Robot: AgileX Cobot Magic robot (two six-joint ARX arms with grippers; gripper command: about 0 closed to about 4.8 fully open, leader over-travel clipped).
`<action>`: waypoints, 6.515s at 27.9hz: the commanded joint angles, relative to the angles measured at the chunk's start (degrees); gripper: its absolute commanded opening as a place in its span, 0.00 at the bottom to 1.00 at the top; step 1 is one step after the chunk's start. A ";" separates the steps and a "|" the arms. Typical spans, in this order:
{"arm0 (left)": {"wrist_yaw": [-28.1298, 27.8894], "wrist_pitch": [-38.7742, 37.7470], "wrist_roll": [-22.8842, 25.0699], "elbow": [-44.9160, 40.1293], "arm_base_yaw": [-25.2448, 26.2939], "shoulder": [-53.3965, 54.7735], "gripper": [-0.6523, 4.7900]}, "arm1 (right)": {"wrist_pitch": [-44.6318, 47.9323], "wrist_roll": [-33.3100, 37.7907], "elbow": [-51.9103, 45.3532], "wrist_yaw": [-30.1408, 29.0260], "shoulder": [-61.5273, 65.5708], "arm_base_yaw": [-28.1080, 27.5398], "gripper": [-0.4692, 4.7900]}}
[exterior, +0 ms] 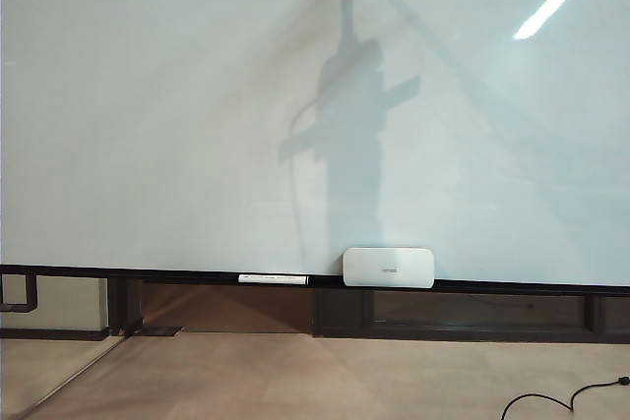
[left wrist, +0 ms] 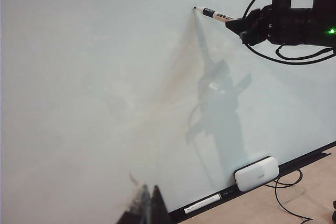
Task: Reach to the right to find the marker pen, pick it up, and write the number 14 on the whiteboard.
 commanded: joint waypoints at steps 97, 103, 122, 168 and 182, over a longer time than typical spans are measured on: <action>14.64 -5.51 -4.00 2.25 -0.07 -0.11 0.11 | -15.98 -9.57 0.50 17.81 -7.28 4.17 0.09; 14.64 -5.51 -4.00 2.25 -0.07 -0.11 0.11 | -15.91 -9.66 0.50 17.49 -7.17 3.50 0.09; 14.40 -5.25 -3.93 2.27 -0.07 -0.09 0.11 | -17.09 -9.62 0.50 15.37 -6.34 2.58 0.09; 13.97 -5.22 -3.56 2.27 -0.07 -0.09 0.11 | -26.08 -6.80 0.50 15.65 -4.35 0.74 0.09; 14.01 -5.22 -3.56 2.36 -0.07 -0.11 0.11 | -29.40 -6.86 0.50 25.68 -4.68 0.57 0.09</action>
